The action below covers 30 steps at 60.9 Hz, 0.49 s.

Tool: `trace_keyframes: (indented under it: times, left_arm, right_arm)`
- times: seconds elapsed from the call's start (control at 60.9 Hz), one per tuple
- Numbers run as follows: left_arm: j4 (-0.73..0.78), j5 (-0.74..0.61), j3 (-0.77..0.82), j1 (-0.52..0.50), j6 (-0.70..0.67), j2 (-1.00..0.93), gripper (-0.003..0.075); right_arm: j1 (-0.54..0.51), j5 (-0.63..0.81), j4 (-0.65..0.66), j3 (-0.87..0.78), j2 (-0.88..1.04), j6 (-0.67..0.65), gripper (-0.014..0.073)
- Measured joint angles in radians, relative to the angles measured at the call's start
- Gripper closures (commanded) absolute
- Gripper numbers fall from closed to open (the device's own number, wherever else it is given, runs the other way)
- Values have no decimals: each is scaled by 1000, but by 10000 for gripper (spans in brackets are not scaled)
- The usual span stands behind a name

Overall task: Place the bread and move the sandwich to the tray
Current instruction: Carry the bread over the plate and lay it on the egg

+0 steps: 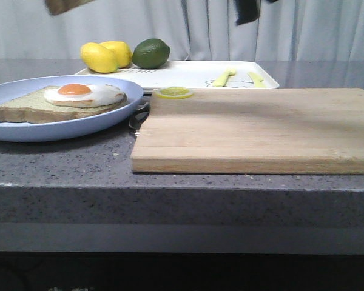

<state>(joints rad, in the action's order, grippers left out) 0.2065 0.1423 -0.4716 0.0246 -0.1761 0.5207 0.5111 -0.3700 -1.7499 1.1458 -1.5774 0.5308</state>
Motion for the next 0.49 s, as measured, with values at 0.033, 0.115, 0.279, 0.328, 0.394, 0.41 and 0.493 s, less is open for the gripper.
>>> trace_keyframes:
  times: [0.033,0.115,0.279,0.328,0.394,0.41,0.493]
  left_arm:
    - [0,0,0,0,0,0,49]
    - [0,0,0,0,0,0,49]
    - [0,0,0,0,0,0,49]
    - [0,0,0,0,0,0,49]
    - [0,0,0,0,0,0,49]
    - [0,0,0,0,0,0,49]
    - [0,0,0,0,0,0,49]
  right_arm:
    - [28,7,-17,16,-36,28,653]
    - [69,14,-36,61,-122,67,653]
    - [91,-12,-44,149,-255,85,652]
    - [91,-12,-46,159,-278,85,652]
    - [91,-1,-46,163,-296,87,642]
    - [91,1,-46,163,-300,87,637]
    - [91,26,-48,163,-308,91,584]
